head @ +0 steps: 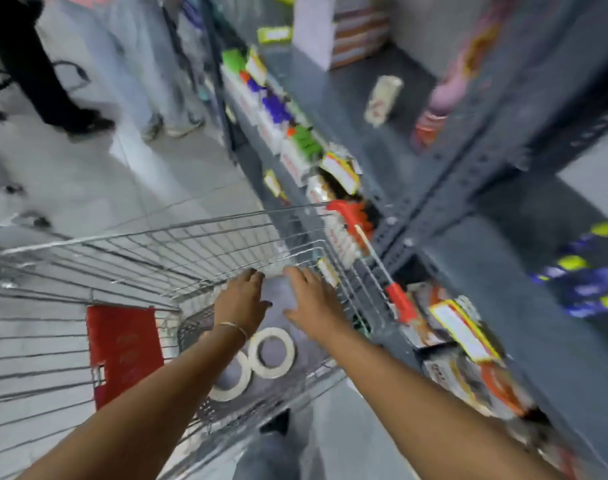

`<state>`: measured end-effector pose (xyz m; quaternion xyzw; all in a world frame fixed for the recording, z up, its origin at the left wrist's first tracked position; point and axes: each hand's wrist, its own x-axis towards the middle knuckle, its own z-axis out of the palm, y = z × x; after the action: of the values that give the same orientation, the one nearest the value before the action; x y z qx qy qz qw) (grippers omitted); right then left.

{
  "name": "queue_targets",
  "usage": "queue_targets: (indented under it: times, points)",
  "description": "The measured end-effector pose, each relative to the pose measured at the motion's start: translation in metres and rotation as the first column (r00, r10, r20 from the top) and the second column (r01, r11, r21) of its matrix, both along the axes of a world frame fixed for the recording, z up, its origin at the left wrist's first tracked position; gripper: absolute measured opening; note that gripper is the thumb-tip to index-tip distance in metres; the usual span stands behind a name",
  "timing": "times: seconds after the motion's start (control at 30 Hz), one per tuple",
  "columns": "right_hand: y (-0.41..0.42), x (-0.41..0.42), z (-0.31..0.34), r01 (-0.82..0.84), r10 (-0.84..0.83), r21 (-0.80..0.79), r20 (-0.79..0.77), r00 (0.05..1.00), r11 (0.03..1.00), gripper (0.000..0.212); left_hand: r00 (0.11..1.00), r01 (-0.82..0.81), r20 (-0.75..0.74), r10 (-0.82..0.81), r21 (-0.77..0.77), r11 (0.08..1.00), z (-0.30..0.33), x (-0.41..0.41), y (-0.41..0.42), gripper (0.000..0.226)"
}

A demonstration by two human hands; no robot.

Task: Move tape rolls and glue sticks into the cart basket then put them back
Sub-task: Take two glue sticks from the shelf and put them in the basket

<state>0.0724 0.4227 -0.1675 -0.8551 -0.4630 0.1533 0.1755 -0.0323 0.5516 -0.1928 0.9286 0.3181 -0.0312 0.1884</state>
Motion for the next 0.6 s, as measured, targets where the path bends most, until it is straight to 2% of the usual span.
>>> queue_targets:
  times: [0.17,0.3,0.4,0.5,0.6]
  points:
    - [-0.101,0.011,0.075,0.156,-0.174,0.137,0.131,0.976,0.978,0.074,0.957,0.204,0.190,-0.221,0.103,0.974,0.082,0.055,-0.091,0.056]
    - [-0.198,0.016,0.124,0.304,-0.344,0.227,0.163,0.925,0.925,0.068,0.838,0.431,0.268,-0.475,0.208,0.878,0.139,0.094,-0.180,0.036]
    - [-0.282,0.012,0.148,0.430,-0.473,0.245,0.153,0.868,0.869,0.066,0.769,0.537,0.279,-0.576,0.208,0.818,0.167,0.113,-0.251,0.036]
    - [-0.371,0.007,0.157,0.608,-0.638,0.219,0.100,0.764,0.763,0.056,0.694,0.639,0.324,-0.643,0.134,0.758,0.177,0.127,-0.326,0.039]
    - [-0.453,0.001,0.156,0.785,-0.806,0.187,0.087,0.586,0.591,0.043,0.658,0.732,0.332,-0.676,-0.075,0.677,0.179,0.134,-0.404,0.037]
